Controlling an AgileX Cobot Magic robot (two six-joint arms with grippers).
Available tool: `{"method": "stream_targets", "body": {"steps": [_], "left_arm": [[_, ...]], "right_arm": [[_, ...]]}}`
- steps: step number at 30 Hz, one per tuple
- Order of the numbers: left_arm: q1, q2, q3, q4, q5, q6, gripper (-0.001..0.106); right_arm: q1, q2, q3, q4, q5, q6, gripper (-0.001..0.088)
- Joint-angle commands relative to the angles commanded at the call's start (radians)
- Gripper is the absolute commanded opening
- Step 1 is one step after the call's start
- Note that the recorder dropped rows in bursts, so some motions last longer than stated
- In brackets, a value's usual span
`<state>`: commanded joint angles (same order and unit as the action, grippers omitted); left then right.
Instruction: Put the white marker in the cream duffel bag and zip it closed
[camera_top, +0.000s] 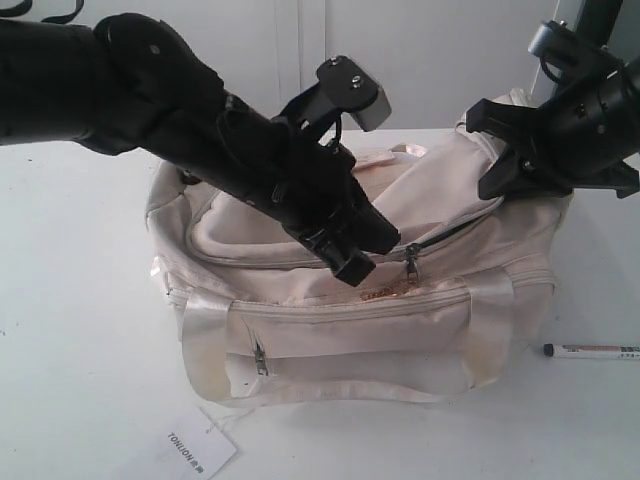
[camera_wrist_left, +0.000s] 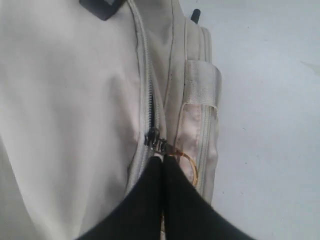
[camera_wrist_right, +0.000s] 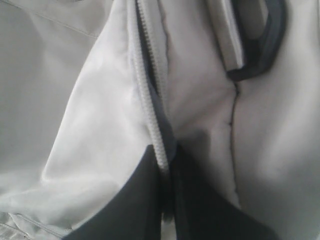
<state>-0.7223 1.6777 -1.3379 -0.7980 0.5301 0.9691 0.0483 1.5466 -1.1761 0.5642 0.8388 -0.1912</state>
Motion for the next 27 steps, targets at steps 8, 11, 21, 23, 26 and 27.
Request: {"method": "stream_targets", "body": {"steps": [8,11,21,23,26,27], "left_arm": [[-0.049,0.008,0.0,0.061,0.014,-0.005,0.022],[-0.099,0.008,0.0,0.181,-0.019,-0.08,0.026],[-0.197,0.011,0.0,0.505,-0.135,-0.32,0.026],[-0.197,0.02,0.0,0.509,-0.156,-0.322,0.026],[-0.197,0.039,0.0,0.519,-0.174,-0.322,0.026],[-0.197,0.048,0.0,0.521,-0.174,-0.322,0.026]], "right_arm": [[0.0,0.0,0.0,0.0,-0.002,0.0,0.0002],[0.0,0.0,0.0,0.0,-0.002,0.0,0.0002],[0.0,0.0,0.0,0.0,-0.002,0.0,0.0002],[0.0,0.0,0.0,0.0,-0.002,-0.004,0.0002],[0.0,0.0,0.0,0.0,-0.002,-0.008,0.0002],[0.0,0.0,0.0,0.0,-0.002,-0.008,0.0002]]}}
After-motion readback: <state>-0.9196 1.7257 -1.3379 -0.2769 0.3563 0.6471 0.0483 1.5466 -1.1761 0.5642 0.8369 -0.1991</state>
